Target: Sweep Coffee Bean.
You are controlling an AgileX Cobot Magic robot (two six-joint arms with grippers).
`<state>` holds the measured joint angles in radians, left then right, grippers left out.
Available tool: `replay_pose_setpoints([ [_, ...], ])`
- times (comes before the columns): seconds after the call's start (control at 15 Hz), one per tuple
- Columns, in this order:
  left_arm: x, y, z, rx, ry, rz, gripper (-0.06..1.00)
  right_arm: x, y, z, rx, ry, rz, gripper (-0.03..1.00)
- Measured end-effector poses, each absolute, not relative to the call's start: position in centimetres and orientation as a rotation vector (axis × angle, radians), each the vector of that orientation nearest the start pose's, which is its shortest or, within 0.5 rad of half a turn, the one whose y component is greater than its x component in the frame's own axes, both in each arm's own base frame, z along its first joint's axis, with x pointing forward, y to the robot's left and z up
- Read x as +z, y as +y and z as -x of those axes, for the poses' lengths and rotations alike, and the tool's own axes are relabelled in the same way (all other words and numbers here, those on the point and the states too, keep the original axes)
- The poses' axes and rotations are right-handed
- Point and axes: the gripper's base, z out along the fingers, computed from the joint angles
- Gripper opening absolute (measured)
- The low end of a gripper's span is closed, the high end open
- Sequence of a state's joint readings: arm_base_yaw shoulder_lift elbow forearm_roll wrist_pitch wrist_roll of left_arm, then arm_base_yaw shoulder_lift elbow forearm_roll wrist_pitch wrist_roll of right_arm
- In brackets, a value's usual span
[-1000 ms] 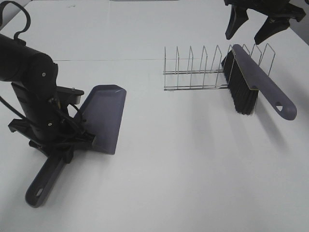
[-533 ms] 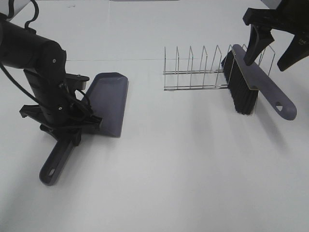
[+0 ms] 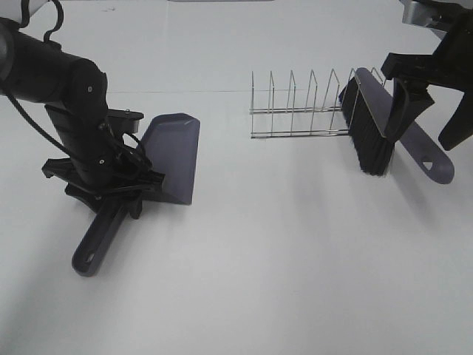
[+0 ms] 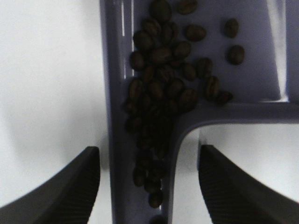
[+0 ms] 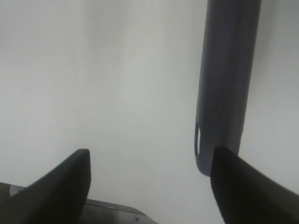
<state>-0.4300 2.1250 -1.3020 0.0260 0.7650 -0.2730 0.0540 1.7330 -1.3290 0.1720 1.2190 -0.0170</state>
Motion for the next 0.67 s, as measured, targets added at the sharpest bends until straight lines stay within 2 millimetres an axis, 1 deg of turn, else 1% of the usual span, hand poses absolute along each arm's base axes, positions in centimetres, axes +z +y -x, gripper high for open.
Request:
replay_pose_setpoints([
  [0.07, 10.2, -16.1, -35.4, -0.005, 3.076, -0.272, 0.6, 25.3, 3.2, -32.5, 0.25, 3.09, 0.025, 0.64],
  [0.2, 11.2, -16.1, -35.5, 0.013, 3.103, -0.296, 0.62, 26.8, 3.1, -31.4, 0.247, 3.048, 0.031, 0.64],
  [0.33, 13.2, -16.3, -35.9, 0.008, 3.083, -0.34, 0.62, 28.7, 3.1, -30.1, 0.247, 2.99, 0.037, 0.64],
  [0.4, 14.1, -16.3, -36.1, 0.002, 3.068, -0.357, 0.62, 29.2, 3.0, -29.6, 0.246, 2.973, 0.038, 0.64],
  [0.47, 15.4, -16.2, -36.5, -0.016, 3.042, -0.378, 0.62, 30.0, 3.0, -28.8, 0.246, 2.945, 0.041, 0.64],
  [0.53, 16.7, -15.4, -37.0, -0.042, 3.021, -0.364, 0.62, 30.9, 2.9, -27.7, 0.246, 2.915, 0.044, 0.64],
  [0.6, 17.7, -14.1, -37.6, -0.06, 3.002, -0.332, 0.62, 31.6, 2.9, -26.5, 0.245, 2.89, 0.047, 0.64],
  [0.67, 18.6, -11.9, -38.2, -0.063, 2.985, -0.287, 0.62, 32.2, 2.8, -25.4, 0.238, 2.867, 0.051, 0.64],
])
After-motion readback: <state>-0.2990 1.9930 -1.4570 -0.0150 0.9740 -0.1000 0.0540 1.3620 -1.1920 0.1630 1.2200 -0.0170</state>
